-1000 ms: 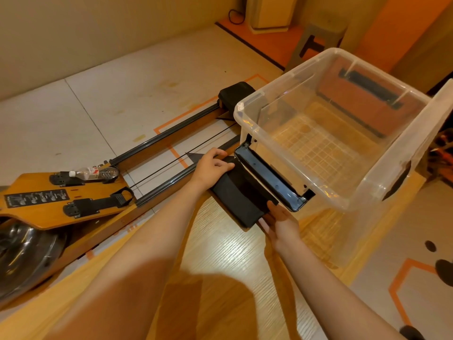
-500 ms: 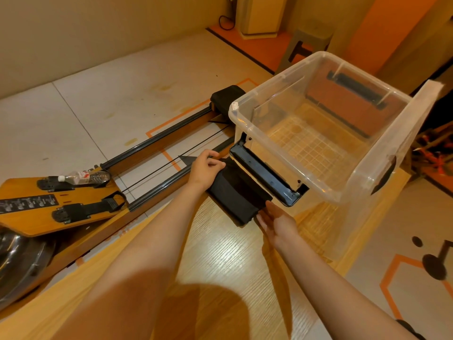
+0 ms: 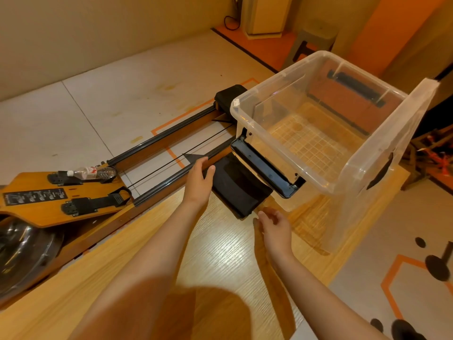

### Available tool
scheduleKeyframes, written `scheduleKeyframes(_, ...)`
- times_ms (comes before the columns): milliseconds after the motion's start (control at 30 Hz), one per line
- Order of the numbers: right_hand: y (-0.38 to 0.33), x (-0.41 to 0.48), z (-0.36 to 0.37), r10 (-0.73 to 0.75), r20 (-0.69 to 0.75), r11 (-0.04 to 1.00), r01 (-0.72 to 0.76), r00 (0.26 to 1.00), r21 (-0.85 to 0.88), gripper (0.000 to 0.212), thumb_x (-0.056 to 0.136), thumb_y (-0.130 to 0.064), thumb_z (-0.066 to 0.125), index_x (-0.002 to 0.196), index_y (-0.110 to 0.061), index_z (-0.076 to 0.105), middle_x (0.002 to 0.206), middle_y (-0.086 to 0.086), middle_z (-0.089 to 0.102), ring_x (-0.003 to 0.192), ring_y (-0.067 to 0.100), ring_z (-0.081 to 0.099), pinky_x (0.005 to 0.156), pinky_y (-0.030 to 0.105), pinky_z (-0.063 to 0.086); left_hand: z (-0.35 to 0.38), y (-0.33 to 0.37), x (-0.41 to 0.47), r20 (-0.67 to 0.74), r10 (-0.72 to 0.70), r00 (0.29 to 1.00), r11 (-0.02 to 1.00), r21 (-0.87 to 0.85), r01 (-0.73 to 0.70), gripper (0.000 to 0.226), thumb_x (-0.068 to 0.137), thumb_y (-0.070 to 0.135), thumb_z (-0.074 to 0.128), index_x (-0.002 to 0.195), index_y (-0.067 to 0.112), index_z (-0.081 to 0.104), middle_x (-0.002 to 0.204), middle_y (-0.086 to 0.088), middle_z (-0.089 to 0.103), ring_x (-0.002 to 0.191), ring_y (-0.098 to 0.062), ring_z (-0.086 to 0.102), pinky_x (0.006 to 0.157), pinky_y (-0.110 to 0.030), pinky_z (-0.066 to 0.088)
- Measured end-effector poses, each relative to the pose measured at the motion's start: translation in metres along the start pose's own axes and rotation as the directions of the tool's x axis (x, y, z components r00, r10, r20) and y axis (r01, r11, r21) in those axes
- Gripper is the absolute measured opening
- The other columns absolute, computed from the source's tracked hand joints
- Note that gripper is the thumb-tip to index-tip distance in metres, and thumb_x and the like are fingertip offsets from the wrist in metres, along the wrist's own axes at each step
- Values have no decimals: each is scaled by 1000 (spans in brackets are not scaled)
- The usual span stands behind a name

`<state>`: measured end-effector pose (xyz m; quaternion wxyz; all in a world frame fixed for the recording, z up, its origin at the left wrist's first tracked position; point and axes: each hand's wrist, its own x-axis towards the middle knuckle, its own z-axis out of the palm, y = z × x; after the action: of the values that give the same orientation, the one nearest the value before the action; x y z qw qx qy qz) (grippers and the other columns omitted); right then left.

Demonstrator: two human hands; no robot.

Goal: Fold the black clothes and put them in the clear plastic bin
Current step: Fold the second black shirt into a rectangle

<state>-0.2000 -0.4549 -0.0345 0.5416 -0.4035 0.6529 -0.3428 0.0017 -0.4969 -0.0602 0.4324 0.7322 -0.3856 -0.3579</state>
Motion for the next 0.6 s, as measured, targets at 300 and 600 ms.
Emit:
scheduleKeyframes(300, 29, -6, -7, -442, 629, 22, 709, 640, -705, 62, 89, -34, 42, 147, -15, 37, 155, 4, 32, 147, 20, 13, 118, 38, 5, 39, -14, -99, 53, 35, 998, 989, 144, -42, 65, 104, 29, 38, 154, 29, -4, 162, 11, -6, 148, -5, -2, 121, -29, 6)
scheduleKeyframes(600, 28, 0, -3, -381, 652, 44, 717, 656, -696, 67, 91, -31, 50, 151, -13, 27, 159, 5, 22, 148, 18, 9, 121, 38, 8, 40, -3, -81, 36, -60, 998, 997, 41, 59, 65, 104, 28, 41, 155, 26, 1, 163, 8, 4, 148, -10, 7, 118, -28, 11)
